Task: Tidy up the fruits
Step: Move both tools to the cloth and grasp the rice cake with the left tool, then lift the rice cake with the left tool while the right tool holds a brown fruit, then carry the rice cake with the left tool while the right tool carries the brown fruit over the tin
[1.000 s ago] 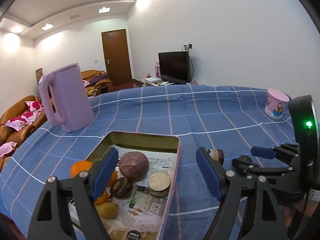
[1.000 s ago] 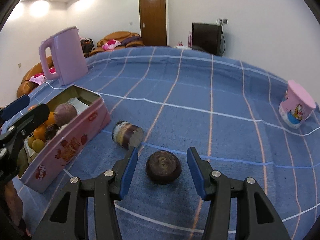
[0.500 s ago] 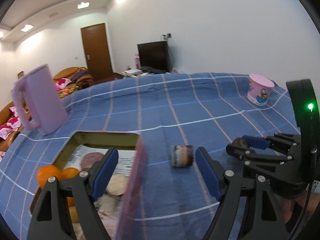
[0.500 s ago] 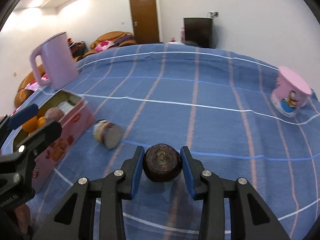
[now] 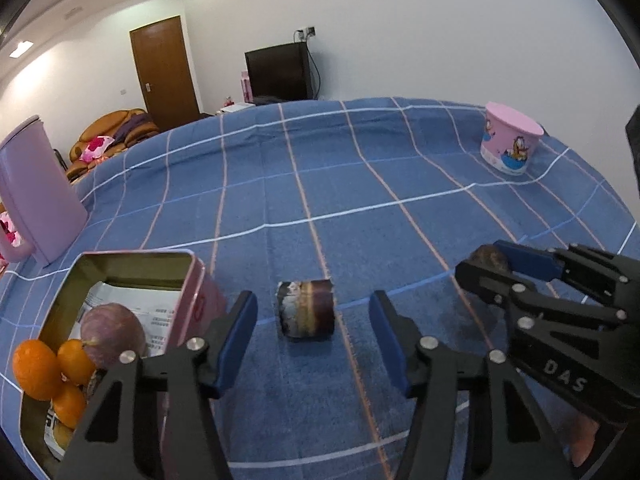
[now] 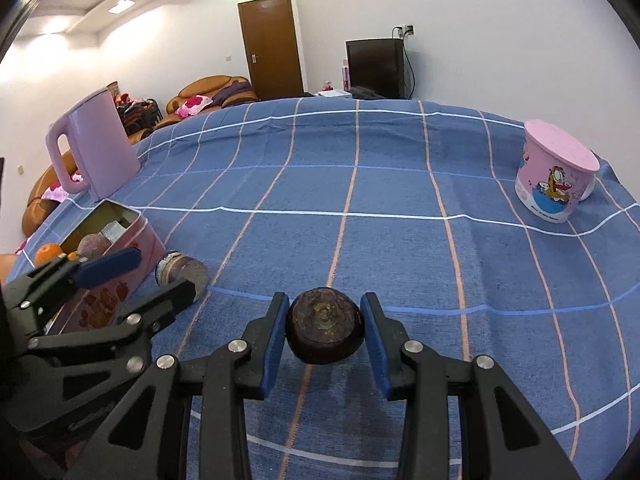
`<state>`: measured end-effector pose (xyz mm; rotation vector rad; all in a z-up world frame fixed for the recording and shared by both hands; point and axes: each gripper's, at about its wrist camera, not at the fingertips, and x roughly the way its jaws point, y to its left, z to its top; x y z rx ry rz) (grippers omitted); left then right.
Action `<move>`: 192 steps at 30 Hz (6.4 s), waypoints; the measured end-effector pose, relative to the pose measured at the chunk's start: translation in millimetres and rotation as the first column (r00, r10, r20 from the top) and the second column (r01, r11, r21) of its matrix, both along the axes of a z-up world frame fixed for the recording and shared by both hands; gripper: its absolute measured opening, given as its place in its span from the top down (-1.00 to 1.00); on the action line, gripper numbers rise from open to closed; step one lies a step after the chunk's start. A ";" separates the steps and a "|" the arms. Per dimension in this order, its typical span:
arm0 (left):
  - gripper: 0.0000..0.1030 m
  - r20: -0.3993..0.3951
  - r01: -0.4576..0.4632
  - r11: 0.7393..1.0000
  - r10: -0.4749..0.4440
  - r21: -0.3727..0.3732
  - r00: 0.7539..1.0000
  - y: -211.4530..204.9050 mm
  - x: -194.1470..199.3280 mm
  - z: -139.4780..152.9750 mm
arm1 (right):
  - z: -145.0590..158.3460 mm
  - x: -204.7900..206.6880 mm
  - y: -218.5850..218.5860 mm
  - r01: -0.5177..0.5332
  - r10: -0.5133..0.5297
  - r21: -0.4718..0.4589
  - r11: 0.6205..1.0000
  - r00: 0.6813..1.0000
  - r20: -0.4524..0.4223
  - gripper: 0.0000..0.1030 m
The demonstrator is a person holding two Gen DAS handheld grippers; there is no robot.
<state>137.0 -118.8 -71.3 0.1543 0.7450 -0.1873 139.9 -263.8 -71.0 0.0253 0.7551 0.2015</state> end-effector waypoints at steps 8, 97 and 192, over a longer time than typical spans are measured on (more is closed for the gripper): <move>0.04 -0.044 -0.020 1.000 0.020 -0.003 0.999 -0.6 16.6 -8.6 | -0.6 -2.9 6.4 -0.006 0.007 -0.040 0.999 1.000 0.007 0.24; 0.39 0.285 -0.047 0.996 0.068 -0.079 0.956 13.3 -42.2 27.3 | 32.8 -55.7 4.9 -0.046 0.053 -0.028 0.999 0.941 0.335 0.24; 0.39 0.265 -0.300 0.941 0.333 -0.155 0.905 157.8 -93.9 30.5 | 55.7 -75.0 159.7 -0.335 0.317 -0.029 0.942 0.856 0.408 0.24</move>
